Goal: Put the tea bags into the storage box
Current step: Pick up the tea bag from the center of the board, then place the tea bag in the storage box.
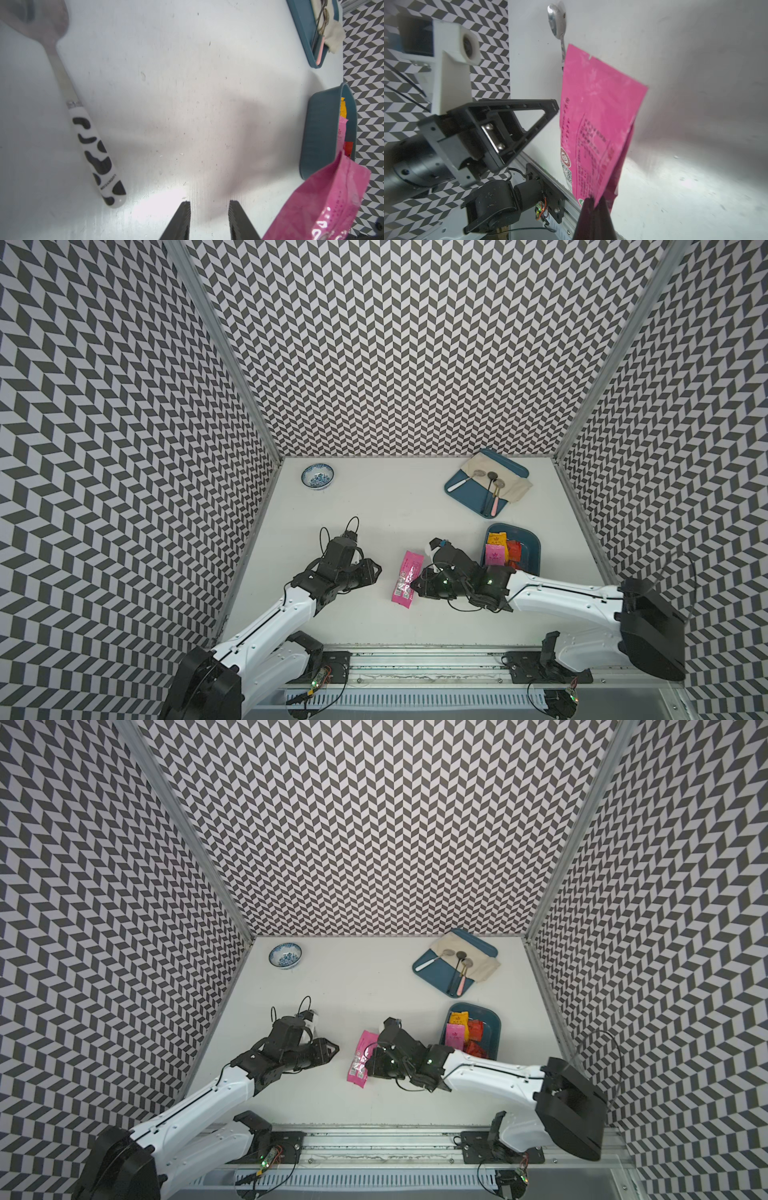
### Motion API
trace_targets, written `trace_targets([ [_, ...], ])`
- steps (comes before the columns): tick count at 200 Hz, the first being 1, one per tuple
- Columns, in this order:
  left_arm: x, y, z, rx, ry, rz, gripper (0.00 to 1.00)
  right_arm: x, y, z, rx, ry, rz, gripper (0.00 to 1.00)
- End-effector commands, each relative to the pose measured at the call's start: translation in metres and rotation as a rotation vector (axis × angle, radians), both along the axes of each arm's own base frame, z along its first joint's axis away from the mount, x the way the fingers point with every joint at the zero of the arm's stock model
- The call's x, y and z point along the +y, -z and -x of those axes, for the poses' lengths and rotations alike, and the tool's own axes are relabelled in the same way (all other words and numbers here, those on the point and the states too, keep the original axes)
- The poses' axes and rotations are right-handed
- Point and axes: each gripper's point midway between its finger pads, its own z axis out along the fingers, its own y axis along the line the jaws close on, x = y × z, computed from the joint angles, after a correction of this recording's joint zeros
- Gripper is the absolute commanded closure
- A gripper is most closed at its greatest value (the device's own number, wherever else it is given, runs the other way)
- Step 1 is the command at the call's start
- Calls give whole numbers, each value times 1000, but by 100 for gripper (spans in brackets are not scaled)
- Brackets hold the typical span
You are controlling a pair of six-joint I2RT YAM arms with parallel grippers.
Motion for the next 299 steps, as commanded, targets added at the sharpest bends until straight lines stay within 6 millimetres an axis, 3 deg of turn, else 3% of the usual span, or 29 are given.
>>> trace_targets([
  [1,0,-4,-5,-24,30,-11,64,-56,-10,-10,-41,95,122,100],
  [27,-1,2,-7,-16,42,-8,64,-112,-46,-31,-132,221,117,100],
  [52,-1,4,-9,-12,45,-2,64,-168,-60,-48,-168,339,177,100],
  [72,-1,2,-9,-18,47,9,64,-199,-53,-60,-162,392,241,100],
  [115,-1,0,-10,-29,45,12,64,-245,-27,-81,-102,461,355,100],
  [134,0,-2,-10,-34,44,11,64,-251,-30,-83,-89,456,353,100],
  [155,1,-2,-11,-37,35,10,64,-253,-26,-71,-42,443,365,100],
  [194,3,-2,-13,-40,28,13,64,-240,5,-43,47,387,299,100],
  [239,5,-1,-14,-34,22,10,64,-232,33,-38,109,336,290,100],
  [246,5,0,-14,-33,22,9,64,-232,33,-42,105,335,290,91],
  [258,5,-2,-16,-40,21,9,63,-235,26,-50,76,358,303,64],
  [278,6,-6,-21,-57,21,1,56,-246,-1,-71,-21,429,339,34],
  [299,8,-18,-34,-91,12,-17,50,-257,-30,-96,-124,496,376,25],
])
